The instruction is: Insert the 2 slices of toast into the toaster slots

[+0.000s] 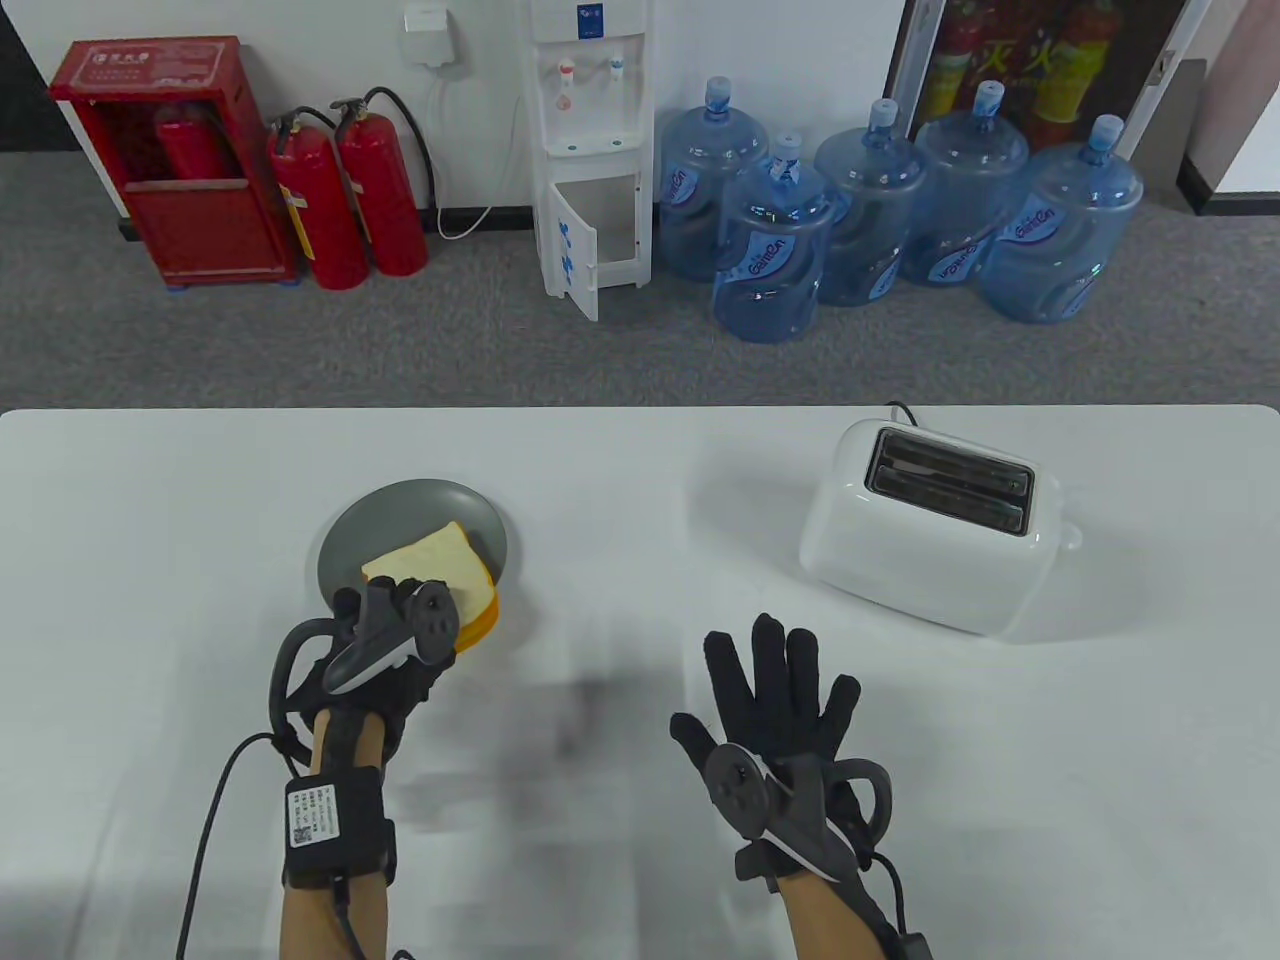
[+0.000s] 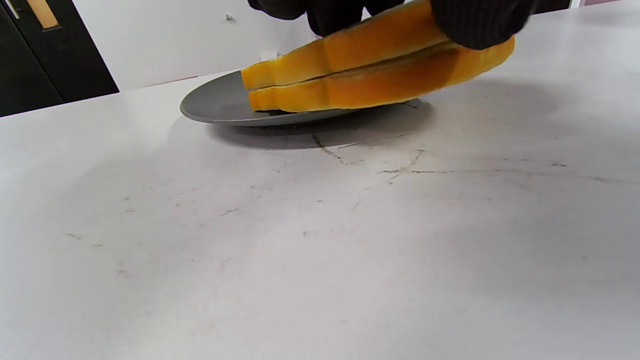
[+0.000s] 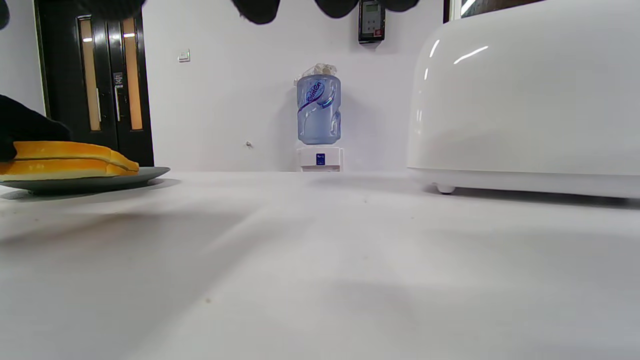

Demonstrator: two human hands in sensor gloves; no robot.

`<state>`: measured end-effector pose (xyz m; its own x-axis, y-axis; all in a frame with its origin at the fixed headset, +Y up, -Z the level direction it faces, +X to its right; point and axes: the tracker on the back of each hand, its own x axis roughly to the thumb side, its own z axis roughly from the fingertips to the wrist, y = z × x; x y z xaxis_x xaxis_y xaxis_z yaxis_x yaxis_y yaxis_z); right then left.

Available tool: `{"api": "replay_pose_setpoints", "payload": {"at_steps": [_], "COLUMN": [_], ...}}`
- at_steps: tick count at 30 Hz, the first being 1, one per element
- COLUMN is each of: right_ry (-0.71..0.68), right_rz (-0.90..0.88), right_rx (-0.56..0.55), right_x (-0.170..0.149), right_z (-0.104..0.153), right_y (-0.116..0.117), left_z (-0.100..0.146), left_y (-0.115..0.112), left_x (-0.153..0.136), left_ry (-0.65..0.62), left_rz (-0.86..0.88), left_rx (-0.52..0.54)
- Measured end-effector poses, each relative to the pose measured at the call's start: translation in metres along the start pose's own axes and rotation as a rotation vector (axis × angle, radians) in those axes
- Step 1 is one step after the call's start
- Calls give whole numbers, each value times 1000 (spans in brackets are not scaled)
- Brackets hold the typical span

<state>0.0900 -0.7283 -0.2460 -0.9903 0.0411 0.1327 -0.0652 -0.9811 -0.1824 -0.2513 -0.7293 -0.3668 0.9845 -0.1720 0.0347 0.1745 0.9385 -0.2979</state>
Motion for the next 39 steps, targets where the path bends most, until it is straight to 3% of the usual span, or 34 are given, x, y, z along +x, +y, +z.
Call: {"api": "replay_pose_setpoints", "payload": {"at_steps": [39], "right_ry": [-2], "right_rz": [12], "right_rx": [32], "right_x": [2], "right_z": [0], "right_y": [0], "left_z": [-6], "left_y": [16], "left_x": [-3], "left_ry": [76], "left_rz": [68], "left_rx": [234]}}
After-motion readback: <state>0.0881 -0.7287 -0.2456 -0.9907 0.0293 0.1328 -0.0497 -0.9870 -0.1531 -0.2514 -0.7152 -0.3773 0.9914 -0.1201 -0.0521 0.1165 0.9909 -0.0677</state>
